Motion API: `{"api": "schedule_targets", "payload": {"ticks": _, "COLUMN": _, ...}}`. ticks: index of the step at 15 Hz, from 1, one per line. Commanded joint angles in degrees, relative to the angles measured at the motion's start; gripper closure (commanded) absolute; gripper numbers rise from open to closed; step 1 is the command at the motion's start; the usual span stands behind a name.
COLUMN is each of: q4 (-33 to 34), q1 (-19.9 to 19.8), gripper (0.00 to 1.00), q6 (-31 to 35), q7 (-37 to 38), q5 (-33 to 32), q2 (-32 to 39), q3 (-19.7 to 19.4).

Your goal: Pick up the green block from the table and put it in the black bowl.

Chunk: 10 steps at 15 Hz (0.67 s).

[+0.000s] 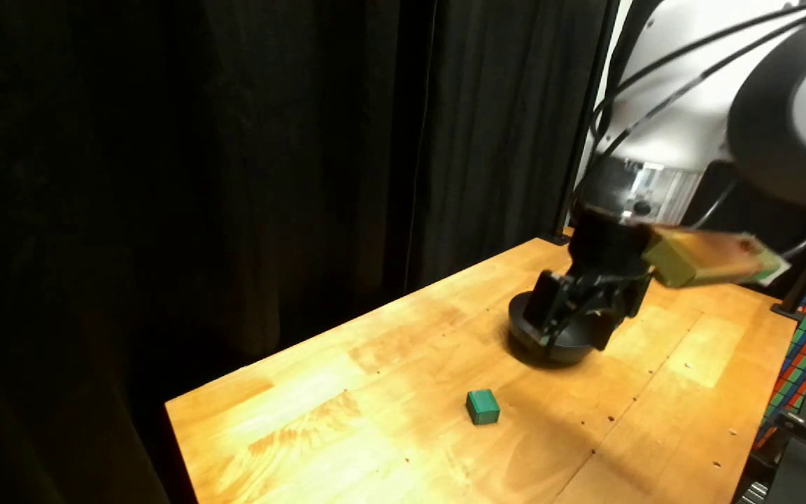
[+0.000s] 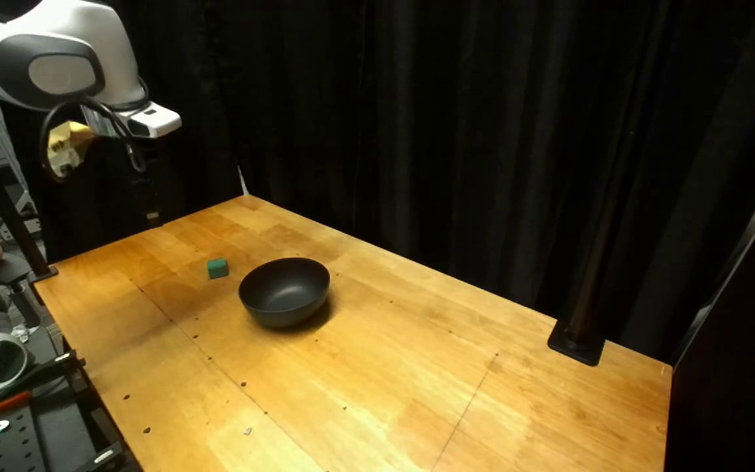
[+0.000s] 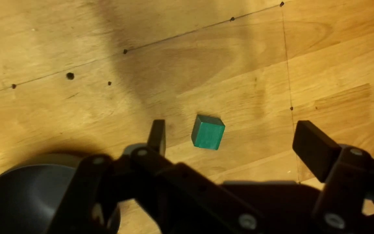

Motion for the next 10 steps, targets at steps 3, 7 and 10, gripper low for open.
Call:
{"api": "schedule_targets", "payload": {"ticks": 3, "q4": 2.9, "q1": 3.8, "gripper": 0.00, "q6": 12.7, "q7": 4.2, "q5": -1.2, "q2": 14.5, "q3": -1.2}}
{"api": "schedule_targets", "payload": {"ticks": 7, "q4": 5.1, "q1": 8.1, "gripper": 0.00, "q6": 20.8, "q7": 7.0, "q5": -5.4, "q2": 22.1, "q3": -5.7}}
{"api": "schedule_targets", "payload": {"ticks": 10, "q4": 8.1, "q1": 12.1, "gripper": 0.00, "q6": 23.9, "q7": 8.3, "q5": -7.8, "q2": 26.8, "q3": -10.7}}
